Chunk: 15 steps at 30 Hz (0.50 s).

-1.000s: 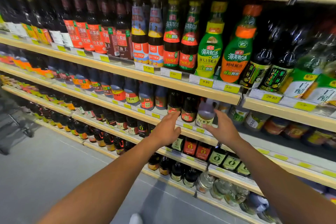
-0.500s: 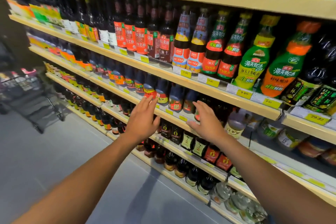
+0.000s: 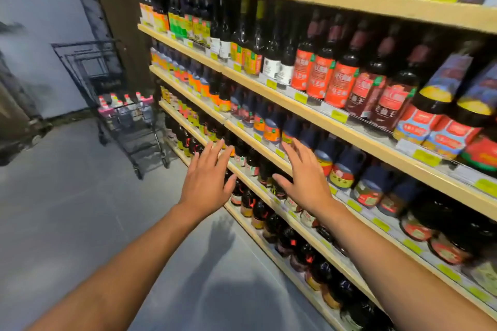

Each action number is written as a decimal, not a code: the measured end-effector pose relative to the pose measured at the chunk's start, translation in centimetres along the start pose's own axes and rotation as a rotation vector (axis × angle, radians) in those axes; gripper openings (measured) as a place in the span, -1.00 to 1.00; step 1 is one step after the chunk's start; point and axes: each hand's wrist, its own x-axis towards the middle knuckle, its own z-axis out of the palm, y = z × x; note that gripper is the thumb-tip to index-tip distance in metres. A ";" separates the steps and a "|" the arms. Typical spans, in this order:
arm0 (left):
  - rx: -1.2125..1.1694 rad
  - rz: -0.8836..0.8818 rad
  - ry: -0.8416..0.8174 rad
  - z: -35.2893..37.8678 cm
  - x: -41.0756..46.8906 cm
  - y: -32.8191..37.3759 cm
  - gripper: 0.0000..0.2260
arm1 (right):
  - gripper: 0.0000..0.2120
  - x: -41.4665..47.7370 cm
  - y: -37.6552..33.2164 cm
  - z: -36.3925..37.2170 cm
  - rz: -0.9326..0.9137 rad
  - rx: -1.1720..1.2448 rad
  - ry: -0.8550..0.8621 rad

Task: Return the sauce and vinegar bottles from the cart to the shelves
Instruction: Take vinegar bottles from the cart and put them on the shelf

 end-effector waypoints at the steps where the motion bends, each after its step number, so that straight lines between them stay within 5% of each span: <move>1: 0.006 -0.023 0.009 -0.5 0.1 -1.9 -0.39 | -0.23 1.3 -1.3 0.7 -0.017 0.013 0.001; 15: -0.138 -0.367 0.103 -1.5 5.8 -21.3 -0.42 | -0.22 20.6 -13.1 11.7 -0.176 0.312 -0.047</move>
